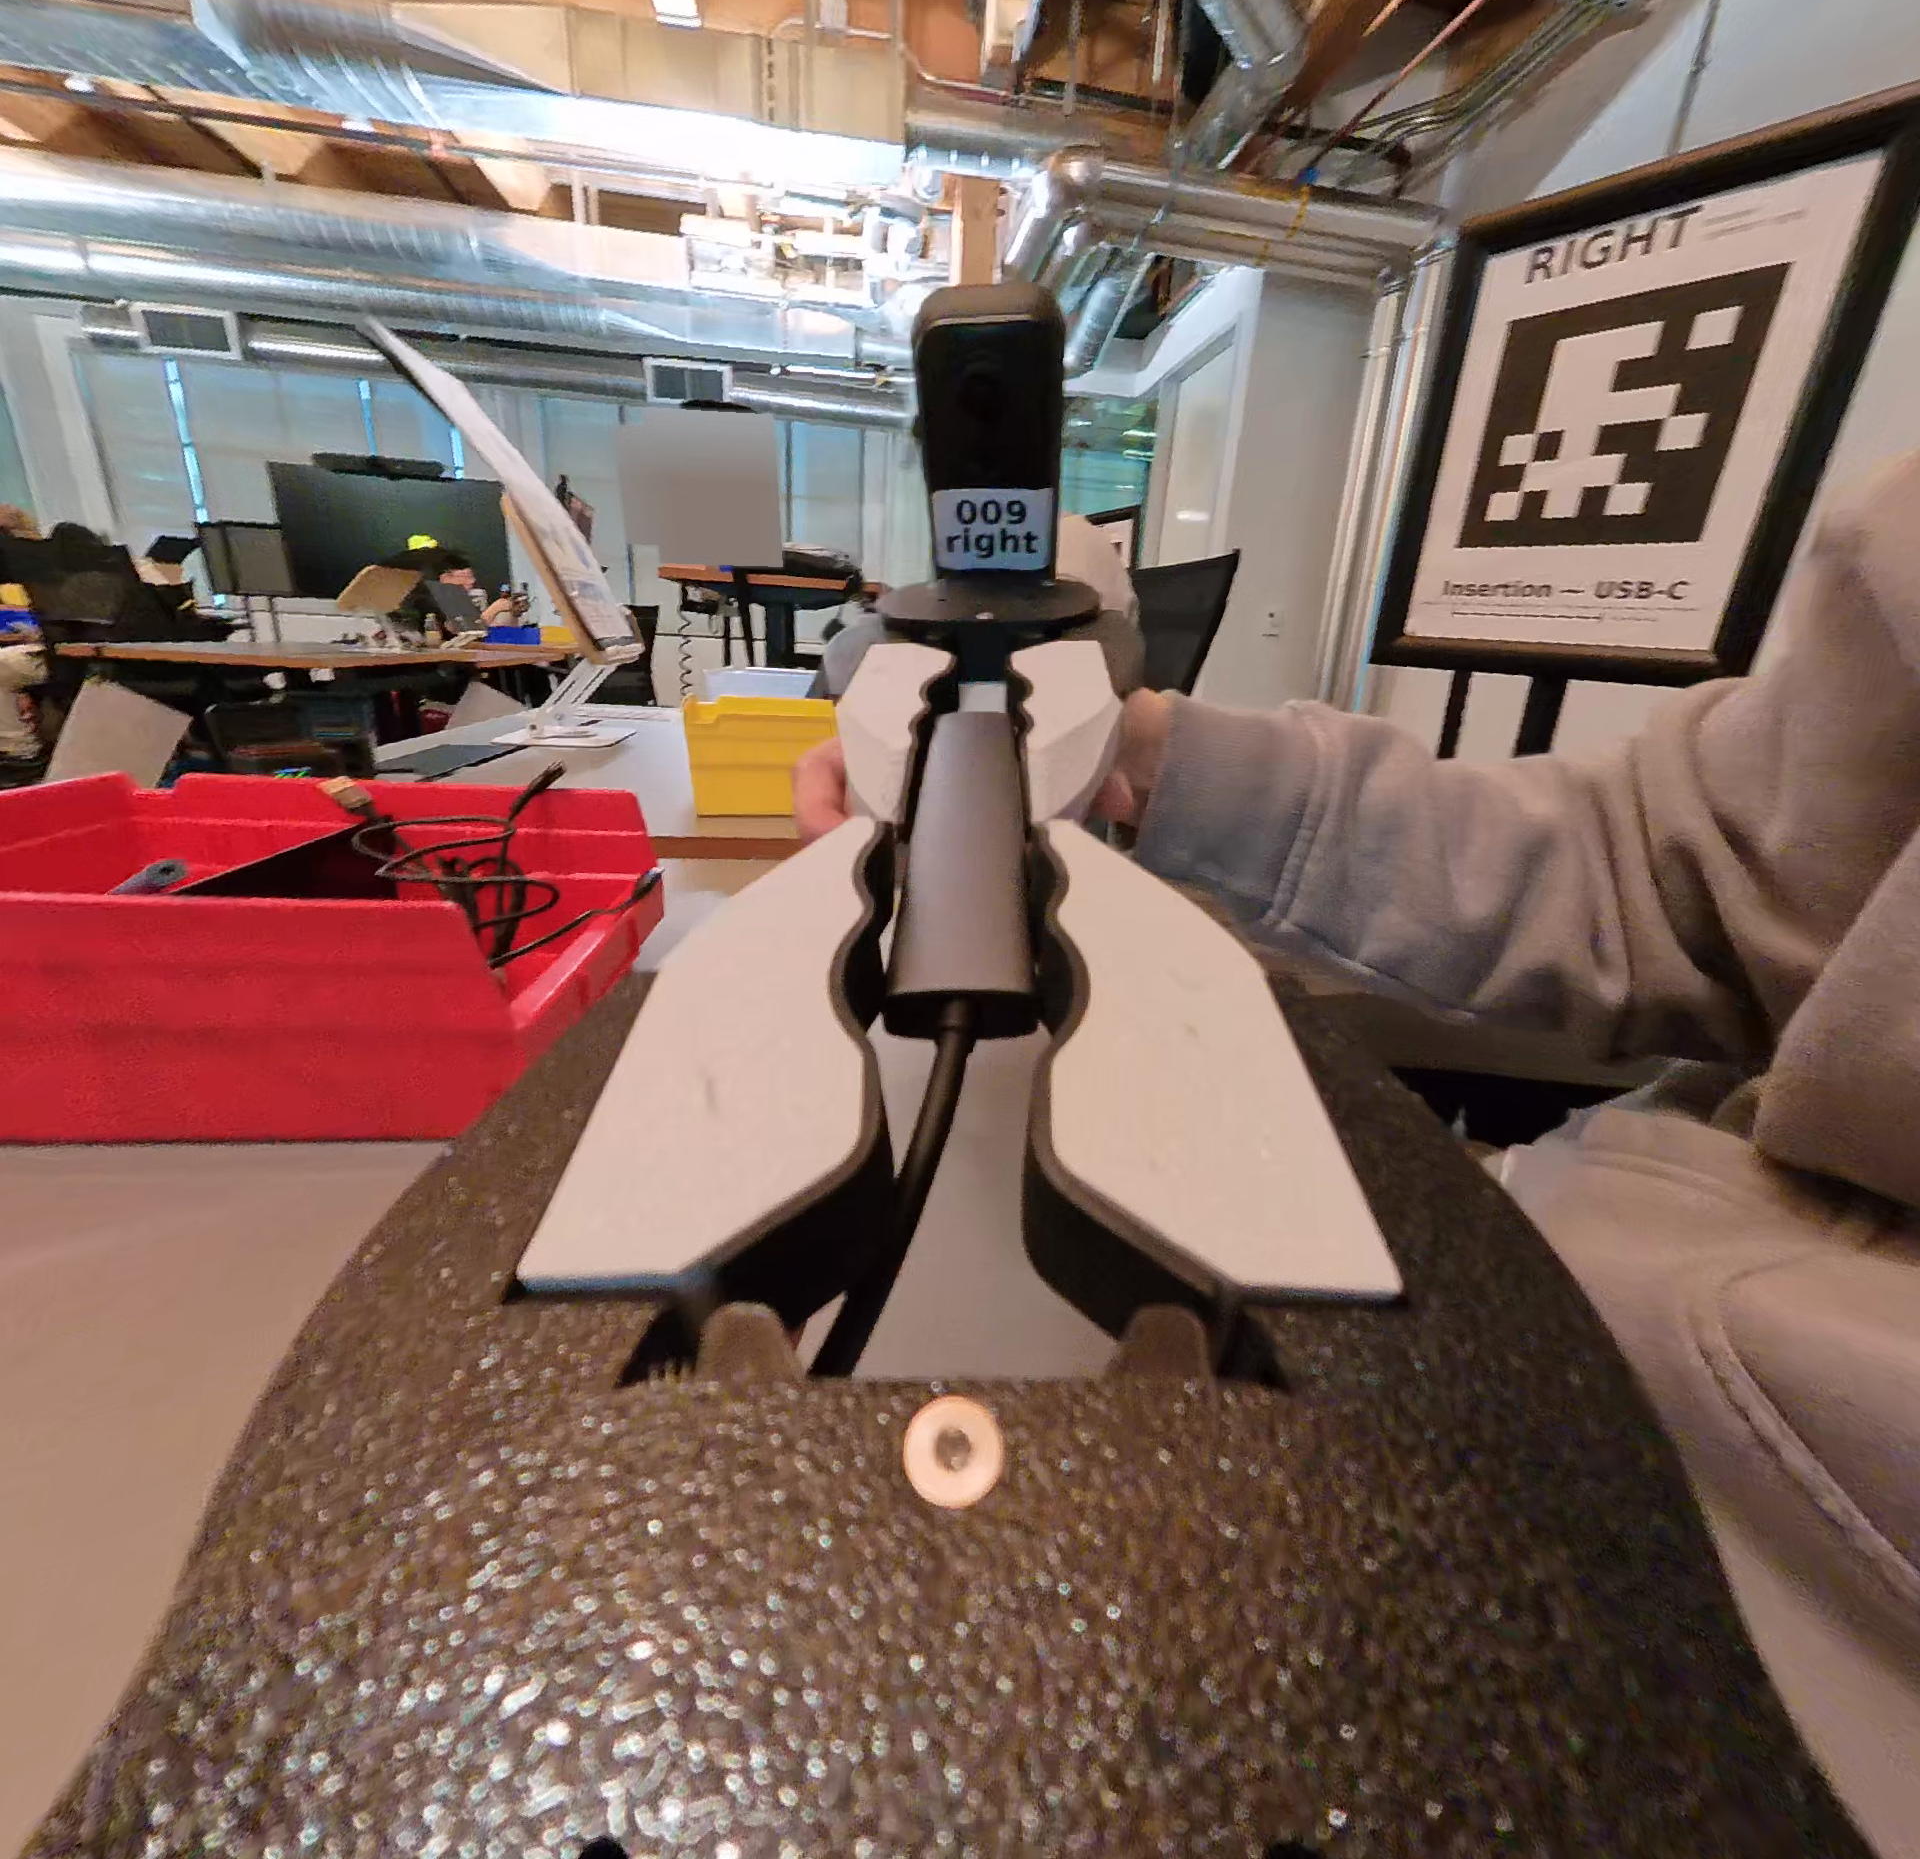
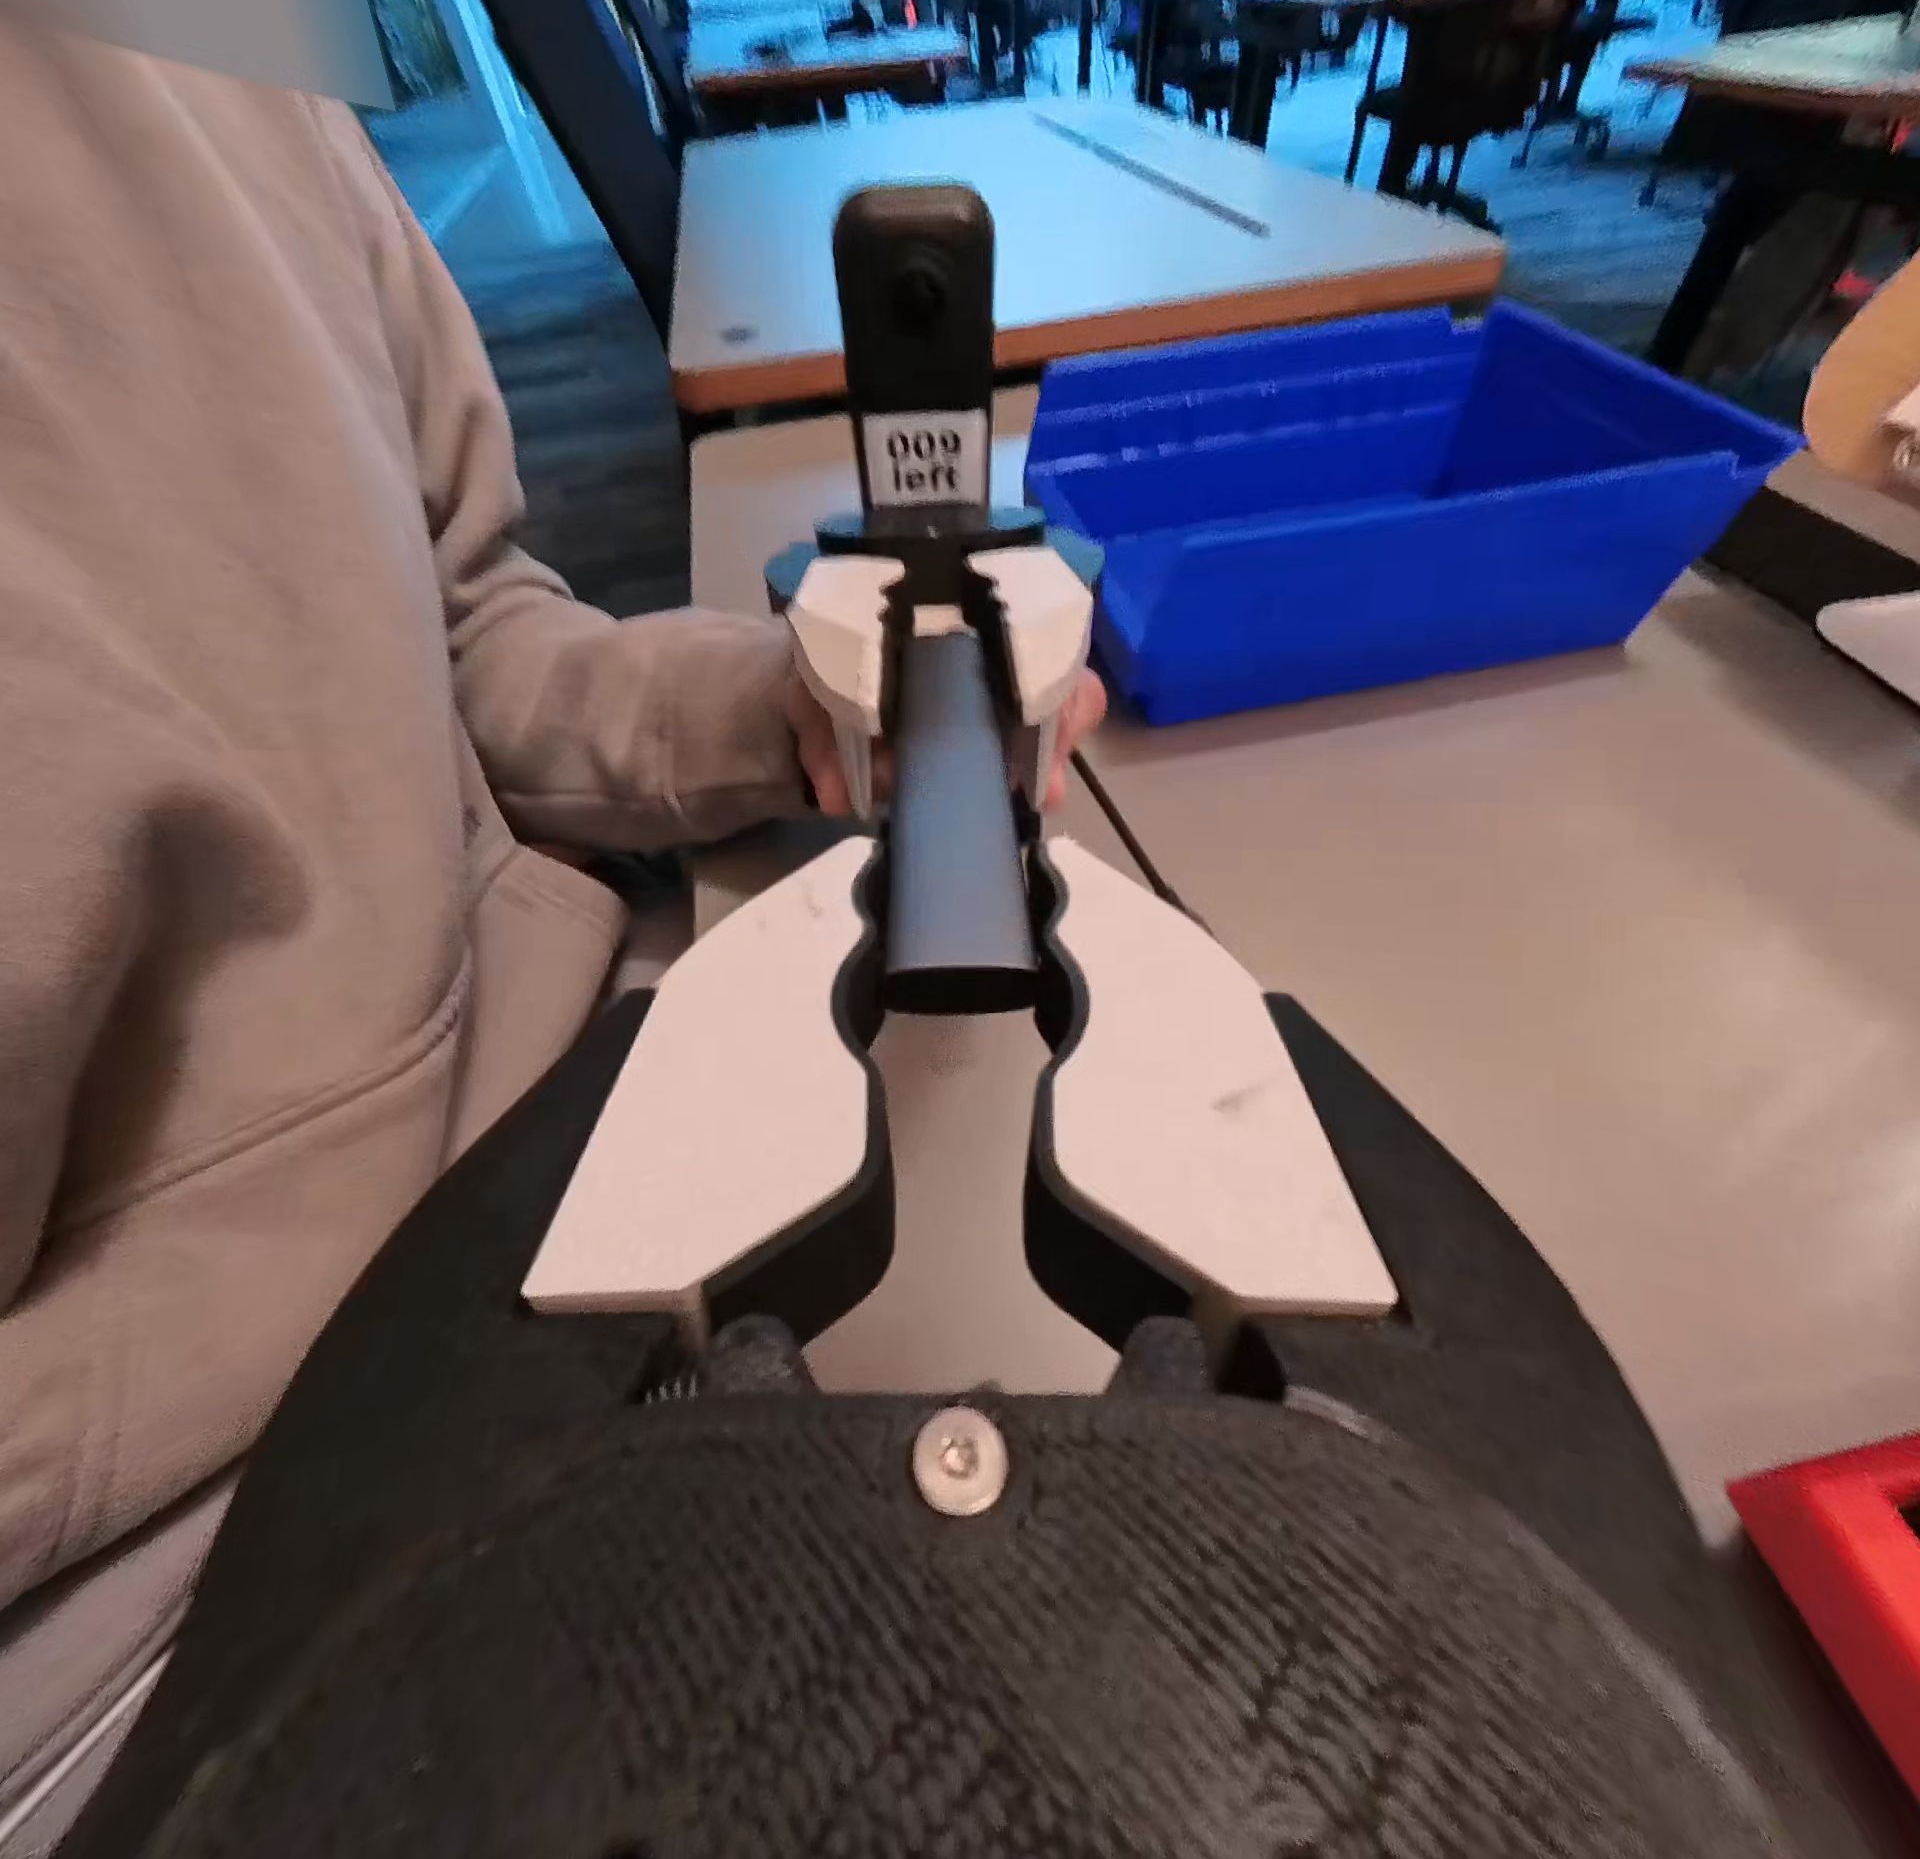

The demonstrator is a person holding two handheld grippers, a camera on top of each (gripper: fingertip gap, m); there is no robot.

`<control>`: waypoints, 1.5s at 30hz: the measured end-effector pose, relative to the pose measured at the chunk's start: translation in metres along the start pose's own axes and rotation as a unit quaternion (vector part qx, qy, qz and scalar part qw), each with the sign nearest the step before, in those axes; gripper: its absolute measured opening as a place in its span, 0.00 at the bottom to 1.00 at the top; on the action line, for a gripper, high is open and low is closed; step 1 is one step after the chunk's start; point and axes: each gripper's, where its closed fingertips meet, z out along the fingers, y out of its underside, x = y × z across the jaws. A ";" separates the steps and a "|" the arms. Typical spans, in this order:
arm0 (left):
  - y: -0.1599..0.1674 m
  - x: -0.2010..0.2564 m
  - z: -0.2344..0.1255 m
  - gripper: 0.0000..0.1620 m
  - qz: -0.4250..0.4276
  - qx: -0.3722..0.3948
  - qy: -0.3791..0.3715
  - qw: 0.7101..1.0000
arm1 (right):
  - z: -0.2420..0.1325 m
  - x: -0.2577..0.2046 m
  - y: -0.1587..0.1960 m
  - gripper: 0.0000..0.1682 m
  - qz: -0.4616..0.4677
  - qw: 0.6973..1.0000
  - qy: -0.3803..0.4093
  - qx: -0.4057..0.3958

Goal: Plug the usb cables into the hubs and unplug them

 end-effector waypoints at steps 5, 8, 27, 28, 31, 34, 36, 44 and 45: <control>0.000 0.004 0.006 0.15 0.002 0.002 0.019 1.000 | -0.004 -0.004 -0.007 0.14 0.003 0.999 0.007 0.039; -0.001 0.004 0.009 0.15 -0.001 0.011 0.022 1.000 | -0.008 -0.004 -0.012 0.14 -0.011 0.998 0.012 0.065; -0.008 -0.058 -0.004 0.62 0.073 0.032 -0.183 0.980 | -0.148 0.214 -0.116 0.15 0.004 0.923 0.380 0.058; -0.005 -0.055 0.000 0.62 0.066 0.028 -0.171 0.983 | -0.153 0.237 -0.104 0.15 0.031 0.916 0.398 0.039; 0.006 -0.051 0.009 0.61 0.058 0.006 -0.151 0.987 | -0.148 0.288 -0.069 0.15 0.107 0.917 0.384 0.013; 0.017 -0.051 0.012 0.61 0.070 -0.028 -0.147 0.986 | -0.135 0.320 -0.041 0.15 0.164 0.915 0.369 0.016; 0.020 -0.053 0.012 0.61 0.073 -0.035 -0.150 0.985 | -0.128 0.336 -0.024 0.15 0.177 0.911 0.374 0.008; 0.022 -0.061 0.008 0.60 0.052 -0.028 -0.162 0.985 | -0.210 0.386 0.042 0.44 0.155 0.762 0.602 -0.179; 0.023 -0.061 0.009 0.60 0.053 -0.030 -0.163 0.985 | -0.213 0.383 0.038 0.41 0.162 0.765 0.601 -0.163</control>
